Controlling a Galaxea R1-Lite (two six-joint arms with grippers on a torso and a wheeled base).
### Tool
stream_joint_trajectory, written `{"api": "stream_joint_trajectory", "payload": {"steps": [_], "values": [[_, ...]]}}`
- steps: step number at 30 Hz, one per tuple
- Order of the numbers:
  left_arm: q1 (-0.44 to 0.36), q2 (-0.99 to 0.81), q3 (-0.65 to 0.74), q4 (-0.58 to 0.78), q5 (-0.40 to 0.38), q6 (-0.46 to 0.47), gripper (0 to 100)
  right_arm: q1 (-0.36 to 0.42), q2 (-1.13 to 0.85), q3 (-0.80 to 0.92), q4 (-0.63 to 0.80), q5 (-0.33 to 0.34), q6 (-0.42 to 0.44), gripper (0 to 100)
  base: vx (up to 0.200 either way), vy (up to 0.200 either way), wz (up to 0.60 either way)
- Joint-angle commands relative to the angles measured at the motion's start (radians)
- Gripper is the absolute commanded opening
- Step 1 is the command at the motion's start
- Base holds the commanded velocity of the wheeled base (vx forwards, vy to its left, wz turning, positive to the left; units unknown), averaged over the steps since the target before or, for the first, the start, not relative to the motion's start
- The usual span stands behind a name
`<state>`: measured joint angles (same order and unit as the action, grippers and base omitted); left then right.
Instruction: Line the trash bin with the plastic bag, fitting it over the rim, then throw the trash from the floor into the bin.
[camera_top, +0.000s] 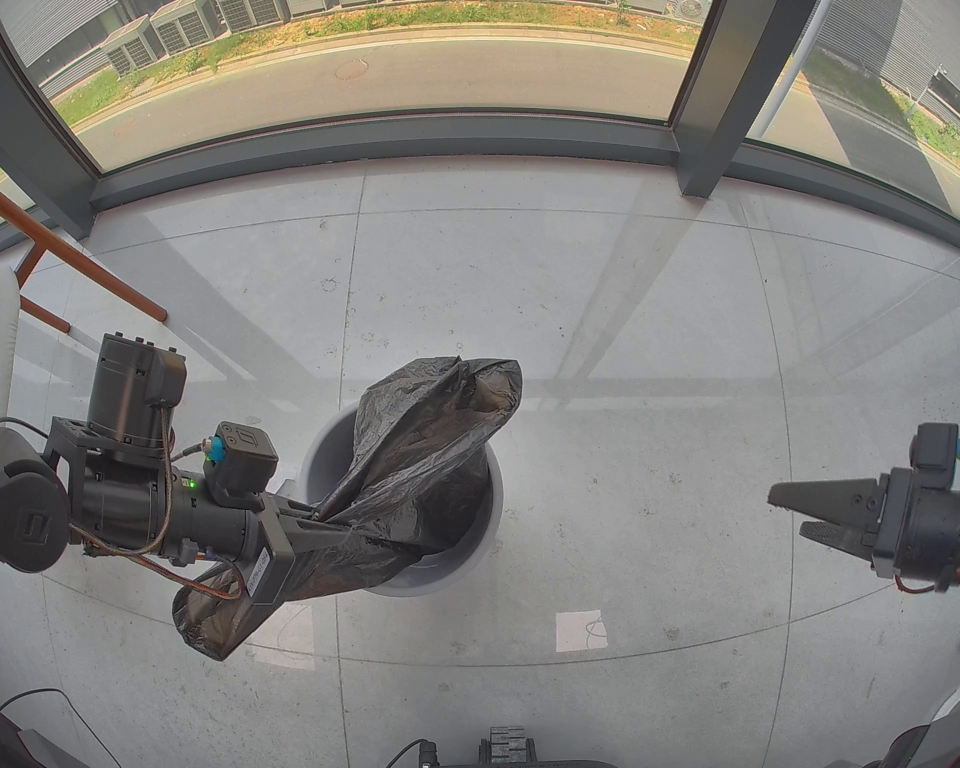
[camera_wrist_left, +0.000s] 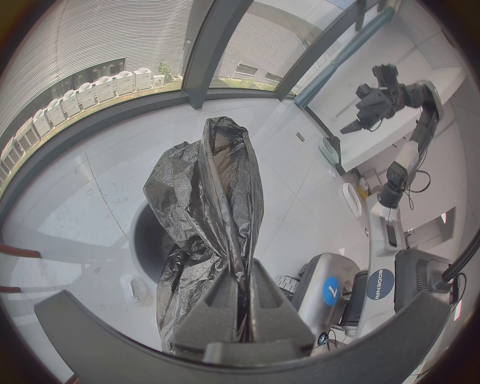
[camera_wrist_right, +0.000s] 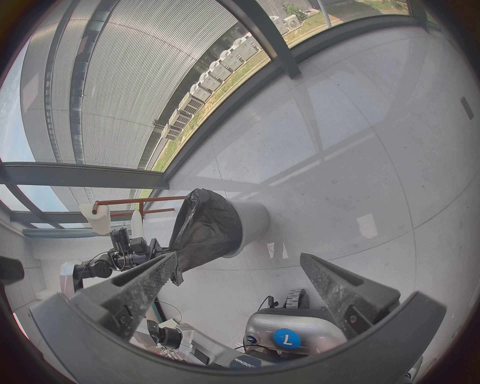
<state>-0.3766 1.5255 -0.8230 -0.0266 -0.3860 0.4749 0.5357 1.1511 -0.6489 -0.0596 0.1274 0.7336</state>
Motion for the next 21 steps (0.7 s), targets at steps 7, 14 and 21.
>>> {"api": "stream_joint_trajectory", "payload": {"steps": [7,14,21], "values": [[-0.059,0.012,-0.001,0.001,0.095,0.024,0,0.145,0.291,-0.193,0.012,-0.009,0.092,100,0.000,0.000,0.00],[-0.073,0.025,0.002,-0.004,0.105,0.016,0,0.176,0.487,-0.316,0.009,-0.031,0.095,100,0.000,0.000,0.00],[-0.071,0.024,0.004,-0.006,0.105,0.018,0,0.216,0.631,-0.469,0.015,-0.043,0.095,100,0.000,0.000,0.00]]}}
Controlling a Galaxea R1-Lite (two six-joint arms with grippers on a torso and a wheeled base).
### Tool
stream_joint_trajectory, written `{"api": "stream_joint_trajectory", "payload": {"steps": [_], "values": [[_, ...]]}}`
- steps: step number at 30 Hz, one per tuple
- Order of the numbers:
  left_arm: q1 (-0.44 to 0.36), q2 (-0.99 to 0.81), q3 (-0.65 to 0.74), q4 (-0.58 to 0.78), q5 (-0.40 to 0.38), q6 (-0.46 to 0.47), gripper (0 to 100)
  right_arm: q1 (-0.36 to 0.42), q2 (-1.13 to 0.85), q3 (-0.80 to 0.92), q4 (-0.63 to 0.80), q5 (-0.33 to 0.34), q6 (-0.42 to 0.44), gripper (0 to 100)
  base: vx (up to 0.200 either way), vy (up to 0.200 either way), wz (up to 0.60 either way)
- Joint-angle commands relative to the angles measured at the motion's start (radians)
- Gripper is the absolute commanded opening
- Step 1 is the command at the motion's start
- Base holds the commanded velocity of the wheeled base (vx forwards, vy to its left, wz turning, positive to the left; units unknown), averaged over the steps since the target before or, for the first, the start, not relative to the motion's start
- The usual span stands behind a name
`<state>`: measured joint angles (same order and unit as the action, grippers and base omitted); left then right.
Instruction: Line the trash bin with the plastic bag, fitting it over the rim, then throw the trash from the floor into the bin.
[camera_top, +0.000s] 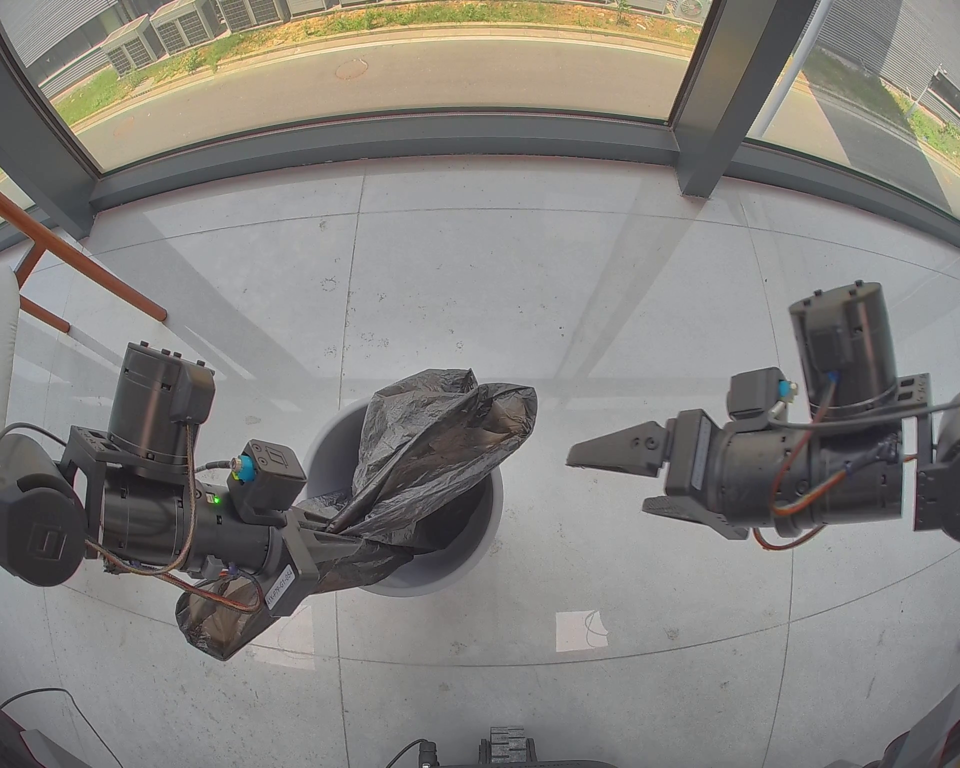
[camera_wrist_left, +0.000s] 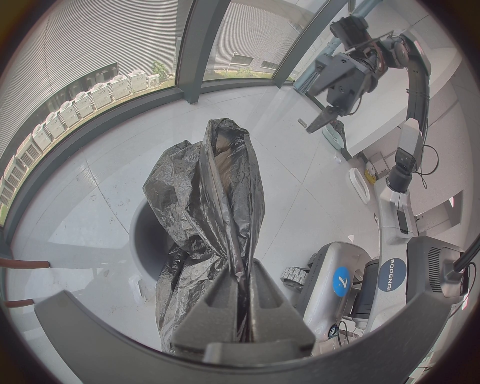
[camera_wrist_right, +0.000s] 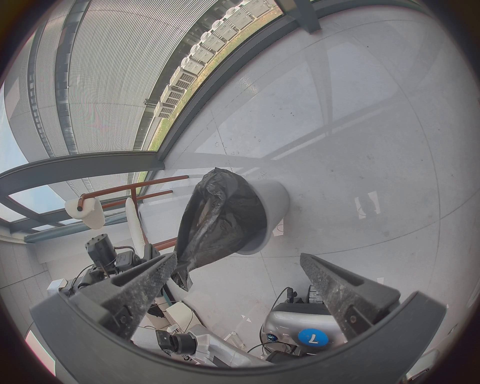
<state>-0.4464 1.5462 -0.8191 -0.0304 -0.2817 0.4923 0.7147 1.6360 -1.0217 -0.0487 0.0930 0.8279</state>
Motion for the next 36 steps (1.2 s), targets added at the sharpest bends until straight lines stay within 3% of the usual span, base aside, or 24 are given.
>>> {"api": "stream_joint_trajectory", "payload": {"steps": [1,22,23,32,36], "values": [[-0.002,0.003,-0.003,-0.002,0.001,0.000,0,0.043,0.165,-0.109,0.004,-0.013,0.000,100,0.000,0.000,0.00],[0.000,0.000,0.003,-0.002,0.007,-0.001,0,0.025,0.395,-0.344,0.006,-0.039,0.002,100,0.000,0.000,0.00],[0.000,0.000,0.003,-0.002,0.007,-0.001,0,0.025,0.404,-0.348,0.004,-0.042,0.002,0,0.000,0.000,0.00],[-0.009,-0.005,0.000,-0.002,0.006,-0.001,0,0.032,0.443,-0.414,0.006,-0.047,0.002,0,0.000,0.000,0.00],[-0.014,-0.001,0.005,-0.002,0.006,-0.001,0,0.034,0.464,-0.454,0.007,-0.090,-0.001,0,0.000,0.000,0.00]]}}
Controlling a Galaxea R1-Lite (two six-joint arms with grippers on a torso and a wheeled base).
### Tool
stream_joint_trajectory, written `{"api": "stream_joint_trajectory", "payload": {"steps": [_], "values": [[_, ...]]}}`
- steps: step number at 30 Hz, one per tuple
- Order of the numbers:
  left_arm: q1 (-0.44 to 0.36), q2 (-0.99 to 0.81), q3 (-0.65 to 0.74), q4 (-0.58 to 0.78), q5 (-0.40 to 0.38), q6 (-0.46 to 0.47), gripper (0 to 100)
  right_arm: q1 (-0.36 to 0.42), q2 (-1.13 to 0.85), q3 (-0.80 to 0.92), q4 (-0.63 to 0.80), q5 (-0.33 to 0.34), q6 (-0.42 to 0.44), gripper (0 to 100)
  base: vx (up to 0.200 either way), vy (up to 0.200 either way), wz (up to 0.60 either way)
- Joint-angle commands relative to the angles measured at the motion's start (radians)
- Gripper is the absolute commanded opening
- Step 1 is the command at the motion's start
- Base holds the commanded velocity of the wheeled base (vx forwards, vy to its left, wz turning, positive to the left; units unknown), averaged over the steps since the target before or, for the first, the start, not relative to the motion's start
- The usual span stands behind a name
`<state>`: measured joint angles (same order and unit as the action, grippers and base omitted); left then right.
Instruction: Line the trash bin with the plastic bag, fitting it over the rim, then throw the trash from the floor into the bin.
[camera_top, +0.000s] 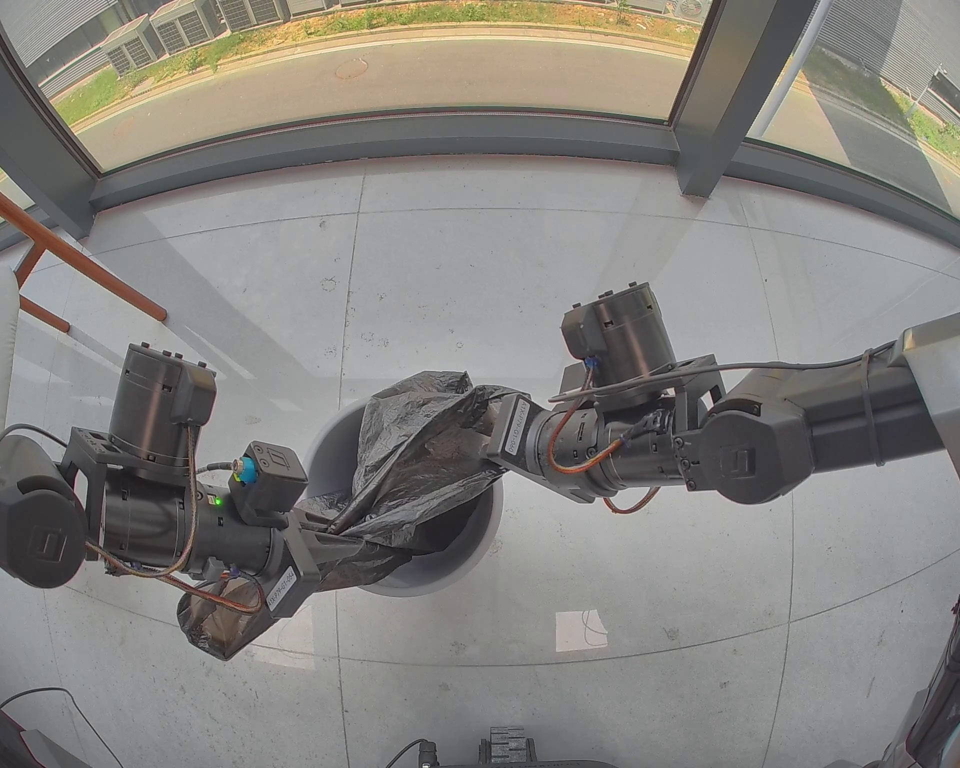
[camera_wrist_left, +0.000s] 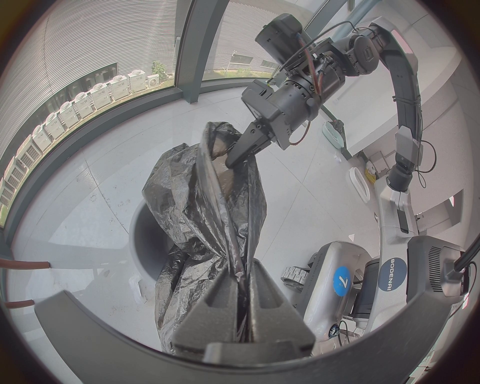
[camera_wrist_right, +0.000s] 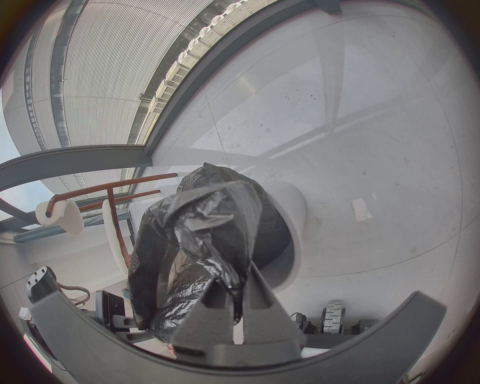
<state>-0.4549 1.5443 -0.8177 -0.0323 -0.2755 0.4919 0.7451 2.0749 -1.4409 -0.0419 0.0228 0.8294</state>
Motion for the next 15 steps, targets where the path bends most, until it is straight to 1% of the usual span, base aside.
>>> {"api": "stream_joint_trajectory", "payload": {"steps": [1,7,11,13,14,15], "values": [[-0.004,0.000,0.003,0.000,-0.001,-0.003,0,0.003,0.027,-0.041,0.000,-0.024,-0.003,0,0.000,0.000,0.00],[-0.002,0.013,-0.003,-0.029,0.002,-0.019,0,-0.016,0.025,-0.053,-0.001,-0.027,-0.024,0,0.000,0.000,0.00],[-0.005,0.060,-0.009,-0.060,0.025,-0.041,0,-0.041,0.024,-0.075,0.002,-0.026,-0.035,0,0.000,0.000,0.00],[-0.008,0.079,-0.018,-0.066,0.027,-0.042,0,-0.066,0.024,-0.073,0.002,-0.023,-0.078,0,0.000,0.000,0.00],[-0.008,0.079,-0.018,-0.066,0.027,-0.042,0,-0.066,0.024,-0.073,0.002,-0.023,-0.078,0,0.000,0.000,0.00],[-0.013,0.100,-0.034,-0.067,0.029,-0.039,0,-0.095,0.027,-0.066,0.002,-0.021,-0.144,0,0.000,0.000,0.00]]}}
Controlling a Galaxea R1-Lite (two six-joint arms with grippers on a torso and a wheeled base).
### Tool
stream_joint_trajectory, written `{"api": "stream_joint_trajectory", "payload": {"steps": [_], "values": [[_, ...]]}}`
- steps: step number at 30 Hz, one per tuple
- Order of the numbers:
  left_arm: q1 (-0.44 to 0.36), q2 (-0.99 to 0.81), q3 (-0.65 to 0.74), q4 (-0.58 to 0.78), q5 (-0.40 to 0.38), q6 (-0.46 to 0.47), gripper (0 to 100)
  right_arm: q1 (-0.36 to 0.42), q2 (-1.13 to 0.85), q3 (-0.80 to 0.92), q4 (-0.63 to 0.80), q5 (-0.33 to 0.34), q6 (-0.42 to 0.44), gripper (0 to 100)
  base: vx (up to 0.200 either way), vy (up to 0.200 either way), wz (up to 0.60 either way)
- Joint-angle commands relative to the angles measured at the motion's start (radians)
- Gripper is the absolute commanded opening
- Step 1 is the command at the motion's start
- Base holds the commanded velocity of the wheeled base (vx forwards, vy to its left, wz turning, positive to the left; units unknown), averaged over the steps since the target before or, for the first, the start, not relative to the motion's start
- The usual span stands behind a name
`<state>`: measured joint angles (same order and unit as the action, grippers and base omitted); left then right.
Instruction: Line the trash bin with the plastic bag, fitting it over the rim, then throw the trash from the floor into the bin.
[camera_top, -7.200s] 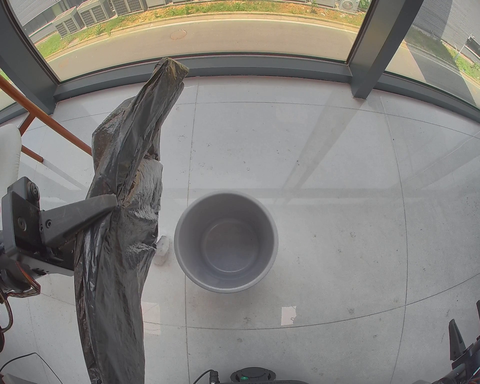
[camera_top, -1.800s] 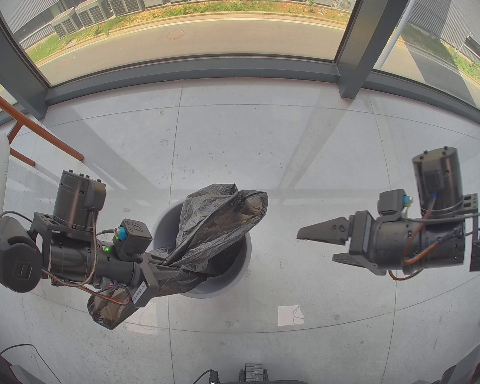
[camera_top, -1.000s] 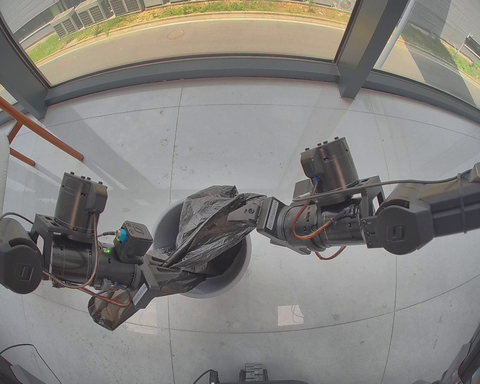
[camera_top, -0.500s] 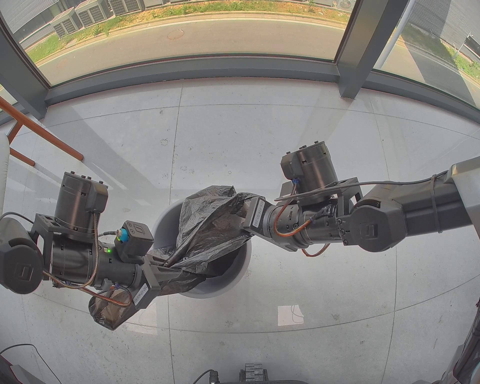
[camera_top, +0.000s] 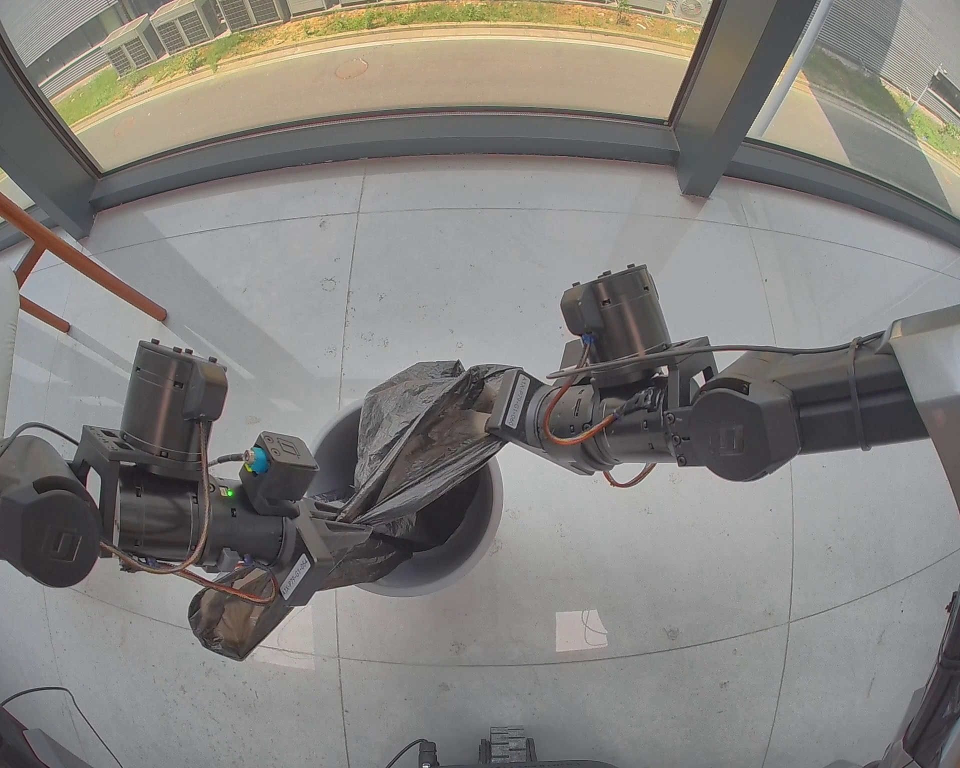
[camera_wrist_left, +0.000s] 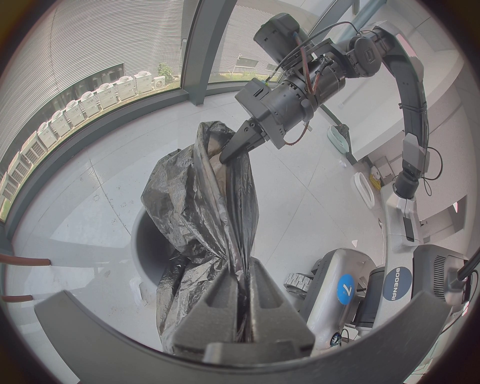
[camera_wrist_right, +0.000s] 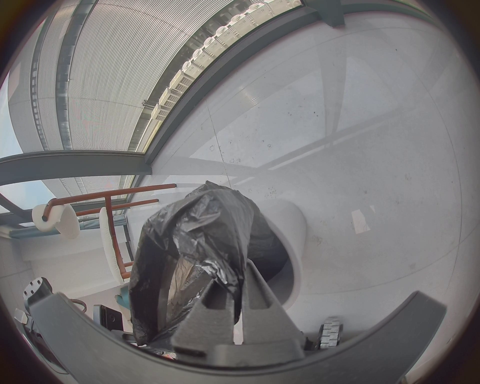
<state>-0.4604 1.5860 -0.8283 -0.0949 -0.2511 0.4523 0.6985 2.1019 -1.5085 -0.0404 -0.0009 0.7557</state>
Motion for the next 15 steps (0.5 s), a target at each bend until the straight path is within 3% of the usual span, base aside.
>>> {"api": "stream_joint_trajectory", "payload": {"steps": [1,2,3,6,15], "values": [[-0.007,0.069,-0.034,-0.005,0.004,-0.001,0,-0.067,0.001,0.005,0.001,0.002,-0.105,0,0.000,0.000,0.00],[-0.009,0.078,-0.045,-0.006,0.004,-0.004,0,-0.079,0.003,0.007,-0.001,0.005,-0.134,0,0.000,0.000,0.00],[-0.009,0.088,-0.058,-0.006,0.004,-0.011,100,-0.091,0.003,0.007,0.001,0.009,-0.164,0,0.000,0.000,0.00],[-0.009,0.106,-0.077,-0.017,0.003,-0.023,100,-0.111,0.000,0.005,-0.001,0.010,-0.211,0,0.000,0.000,0.00],[-0.027,0.166,-0.086,-0.051,0.004,-0.029,100,-0.102,-0.002,0.025,-0.003,0.010,-0.208,0,0.000,0.000,0.00]]}}
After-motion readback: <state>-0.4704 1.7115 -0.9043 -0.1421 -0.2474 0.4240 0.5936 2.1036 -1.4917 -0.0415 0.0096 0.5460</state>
